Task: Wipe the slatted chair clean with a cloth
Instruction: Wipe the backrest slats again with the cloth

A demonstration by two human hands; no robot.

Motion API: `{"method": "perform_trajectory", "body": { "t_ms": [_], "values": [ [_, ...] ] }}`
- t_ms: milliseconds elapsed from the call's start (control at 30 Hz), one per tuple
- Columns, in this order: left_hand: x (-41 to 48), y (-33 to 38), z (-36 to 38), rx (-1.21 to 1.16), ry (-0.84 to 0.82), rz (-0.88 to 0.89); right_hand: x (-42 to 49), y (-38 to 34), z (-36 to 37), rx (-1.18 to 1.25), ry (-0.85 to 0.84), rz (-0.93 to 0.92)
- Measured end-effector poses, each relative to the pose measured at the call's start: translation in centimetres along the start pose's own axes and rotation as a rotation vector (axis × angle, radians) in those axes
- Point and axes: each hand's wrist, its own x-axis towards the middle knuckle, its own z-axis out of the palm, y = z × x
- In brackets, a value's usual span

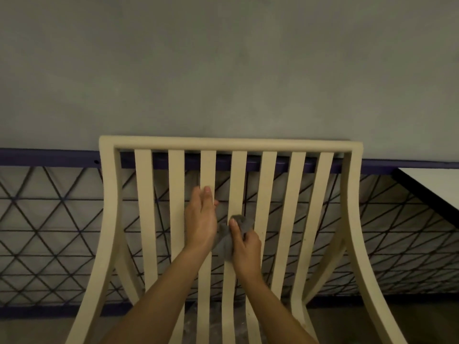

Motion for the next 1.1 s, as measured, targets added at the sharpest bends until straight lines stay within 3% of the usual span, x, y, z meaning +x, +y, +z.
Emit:
{"method": "perform_trajectory", "body": {
  "t_ms": [167,267,400,533,633,700,833,900,1000,1100],
  "values": [
    [0.0,0.9,-0.7,0.003,-0.052,-0.040,-1.7,2.1,-2.8,-0.261,-0.299,0.292],
    [-0.1,1.0,-0.8,-0.001,-0.050,-0.049,-1.3,-1.3,-4.8,-0.595,-0.342,0.197],
    [-0.2,0.9,-0.9,-0.018,-0.043,-0.048,0.3,-9.1,-6.5,-0.875,-0.341,-0.069],
    [-0.1,0.8,-0.8,-0.028,-0.045,-0.059,3.3,-16.9,-7.2,-0.918,-0.259,-0.300],
    [0.0,0.4,-0.7,-0.058,-0.056,-0.071,5.6,-21.1,-7.4,-0.693,-0.230,-0.304],
    [0.0,0.2,-0.8,-0.059,-0.057,-0.096,6.3,-22.3,-7.1,-0.539,-0.167,-0.470],
    [0.2,-0.1,-0.9,-0.068,-0.065,-0.094,6.0,-19.2,-4.7,-0.635,-0.188,-0.776],
    [0.2,-0.1,-0.8,-0.076,-0.064,-0.087,6.0,-16.4,-3.9,-0.675,-0.291,-0.781],
    [0.0,0.1,-0.7,-0.077,-0.041,-0.054,6.0,-13.8,-3.7,-0.773,-0.294,-0.843],
    [0.1,-0.3,-0.6,-0.047,-0.005,-0.028,5.2,-11.9,-3.1,-0.799,-0.356,-0.749]
  ]
}}
